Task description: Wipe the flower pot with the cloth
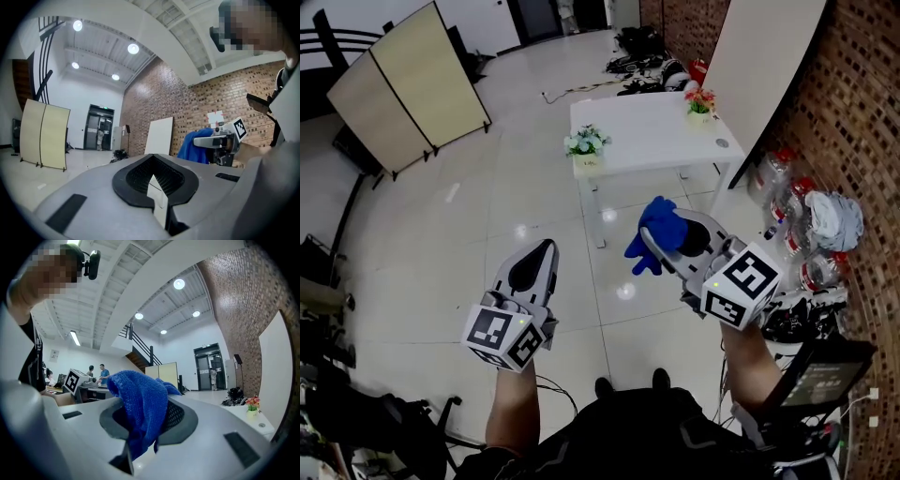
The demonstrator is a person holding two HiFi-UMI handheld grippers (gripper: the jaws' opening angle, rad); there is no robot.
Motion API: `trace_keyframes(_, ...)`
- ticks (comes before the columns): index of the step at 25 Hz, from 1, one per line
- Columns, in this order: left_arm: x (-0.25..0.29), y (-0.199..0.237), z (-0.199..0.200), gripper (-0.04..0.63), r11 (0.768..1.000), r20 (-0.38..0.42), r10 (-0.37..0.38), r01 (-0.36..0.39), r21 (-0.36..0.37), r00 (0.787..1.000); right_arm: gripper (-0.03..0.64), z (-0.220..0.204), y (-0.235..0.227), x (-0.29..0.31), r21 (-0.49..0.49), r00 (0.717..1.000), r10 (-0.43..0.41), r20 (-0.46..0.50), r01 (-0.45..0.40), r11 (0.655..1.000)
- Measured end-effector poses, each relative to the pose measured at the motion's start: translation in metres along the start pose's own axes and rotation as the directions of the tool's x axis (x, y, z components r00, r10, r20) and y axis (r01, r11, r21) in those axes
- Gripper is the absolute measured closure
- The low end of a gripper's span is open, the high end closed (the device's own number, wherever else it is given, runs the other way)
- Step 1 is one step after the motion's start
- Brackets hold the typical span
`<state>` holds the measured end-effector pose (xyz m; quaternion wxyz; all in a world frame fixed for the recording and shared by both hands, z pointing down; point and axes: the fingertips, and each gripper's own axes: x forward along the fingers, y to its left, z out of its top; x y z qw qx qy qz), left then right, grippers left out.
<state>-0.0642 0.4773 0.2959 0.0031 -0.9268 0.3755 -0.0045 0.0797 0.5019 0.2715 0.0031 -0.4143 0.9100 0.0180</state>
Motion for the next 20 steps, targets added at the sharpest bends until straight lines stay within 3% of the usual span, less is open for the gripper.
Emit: trace_keyframes(20,0.000,-0.021,0.012,0.591,0.999,0.000,-0.040,0.040,0.027,0.999,0.522,0.001,0.012,-0.014,0.012,1.000,-0.022,0.001,0.022,1.000)
